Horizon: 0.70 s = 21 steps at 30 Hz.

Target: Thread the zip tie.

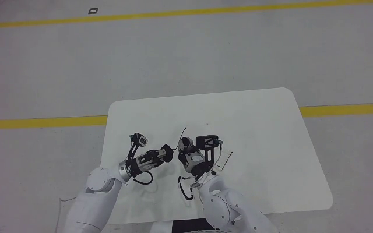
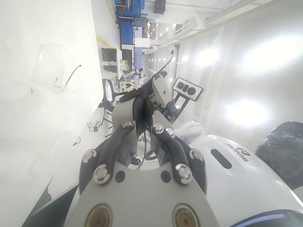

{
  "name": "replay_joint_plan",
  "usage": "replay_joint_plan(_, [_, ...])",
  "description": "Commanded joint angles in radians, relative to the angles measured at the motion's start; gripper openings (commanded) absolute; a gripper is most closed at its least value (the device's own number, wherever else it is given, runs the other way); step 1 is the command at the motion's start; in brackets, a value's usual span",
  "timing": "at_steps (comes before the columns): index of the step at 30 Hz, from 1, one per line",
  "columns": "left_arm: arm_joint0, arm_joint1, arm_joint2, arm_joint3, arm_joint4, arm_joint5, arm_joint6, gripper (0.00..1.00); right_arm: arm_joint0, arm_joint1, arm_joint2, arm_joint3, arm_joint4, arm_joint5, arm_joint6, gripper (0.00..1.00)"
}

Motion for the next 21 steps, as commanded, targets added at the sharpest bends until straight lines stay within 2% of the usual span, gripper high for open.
replay_joint_plan(1, [0.0, 0.0, 0.0, 0.0, 0.0, 0.0, 0.0, 0.0, 0.001, 0.002, -0.002, -0.002, 0.001, 0.0, 0.001, 0.0])
replay_joint_plan(21, [0.0, 0.0, 0.0, 0.0, 0.0, 0.0, 0.0, 0.0, 0.006, 0.018, -0.016, 0.002, 0.043, 0.0, 0.003, 0.0])
